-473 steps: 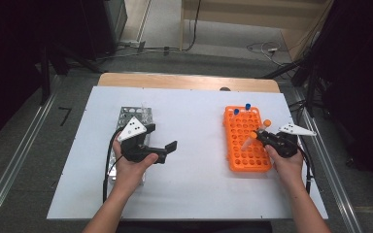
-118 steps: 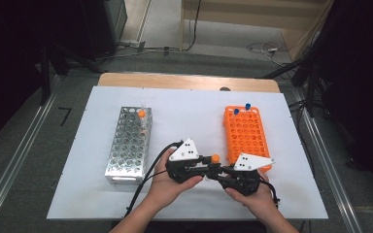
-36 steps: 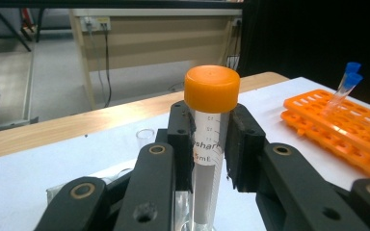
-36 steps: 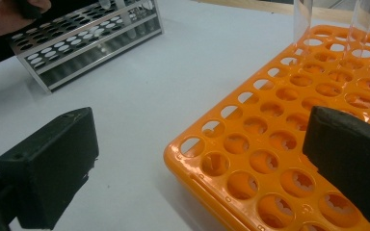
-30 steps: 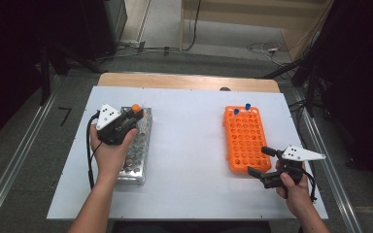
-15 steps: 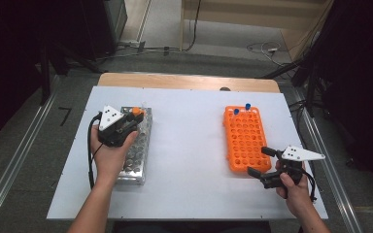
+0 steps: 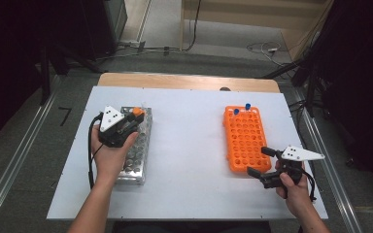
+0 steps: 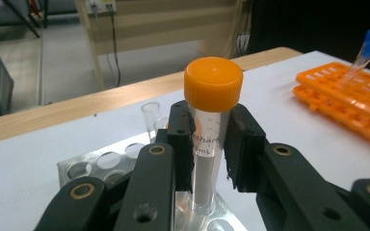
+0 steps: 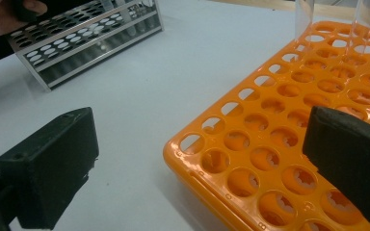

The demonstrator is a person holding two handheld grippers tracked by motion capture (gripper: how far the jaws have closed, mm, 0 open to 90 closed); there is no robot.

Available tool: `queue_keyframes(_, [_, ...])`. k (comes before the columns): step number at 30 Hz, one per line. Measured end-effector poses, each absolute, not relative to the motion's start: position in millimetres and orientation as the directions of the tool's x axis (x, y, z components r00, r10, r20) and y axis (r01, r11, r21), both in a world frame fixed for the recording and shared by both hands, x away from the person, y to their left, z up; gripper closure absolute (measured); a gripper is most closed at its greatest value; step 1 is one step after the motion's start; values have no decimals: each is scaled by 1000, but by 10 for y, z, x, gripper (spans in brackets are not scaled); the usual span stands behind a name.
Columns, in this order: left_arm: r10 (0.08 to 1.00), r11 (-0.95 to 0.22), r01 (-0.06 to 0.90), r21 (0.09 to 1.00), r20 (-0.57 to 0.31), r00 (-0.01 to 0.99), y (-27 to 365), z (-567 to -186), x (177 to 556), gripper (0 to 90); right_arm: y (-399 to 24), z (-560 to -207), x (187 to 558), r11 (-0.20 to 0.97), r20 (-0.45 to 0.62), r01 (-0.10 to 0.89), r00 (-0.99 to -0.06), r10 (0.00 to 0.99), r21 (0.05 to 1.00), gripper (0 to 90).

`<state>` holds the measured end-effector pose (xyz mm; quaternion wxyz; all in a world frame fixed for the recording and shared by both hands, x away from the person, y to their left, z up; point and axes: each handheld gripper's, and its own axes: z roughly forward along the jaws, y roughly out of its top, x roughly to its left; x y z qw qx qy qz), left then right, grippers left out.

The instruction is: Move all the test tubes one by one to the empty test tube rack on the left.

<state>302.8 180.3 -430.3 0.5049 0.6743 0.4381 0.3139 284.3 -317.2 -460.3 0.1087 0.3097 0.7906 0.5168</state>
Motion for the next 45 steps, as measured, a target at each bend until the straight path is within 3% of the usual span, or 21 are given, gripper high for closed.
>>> queue_keyframes(14, [929, -127, 409, 904, -36, 368, 1722, -4349, 3069, 733, -3172, -4615, 2851, 279, 149, 379, -787, 599, 882, 0])
queue_keyframes(27, [939, -186, 434, 882, 29, 343, 1620, -4281, 3100, 720, -3157, -4629, 2856, 283, 153, 388, -784, 601, 877, 0])
queue_keyframes(34, [932, -174, 469, 866, -9, 362, 1611, -4321, 3149, 682, -3145, -4641, 2859, 289, 150, 387, -787, 599, 876, 0])
queue_keyframes(39, [928, -114, 461, 880, -72, 366, 1667, -4279, 3102, 516, -3163, -4635, 2860, 281, 152, 386, -784, 602, 879, 0])
queue_keyframes(45, [900, -15, 417, 909, -169, 402, 1750, -4258, 3030, 197, -3170, -4621, 2856, 279, 144, 380, -781, 607, 882, 0])
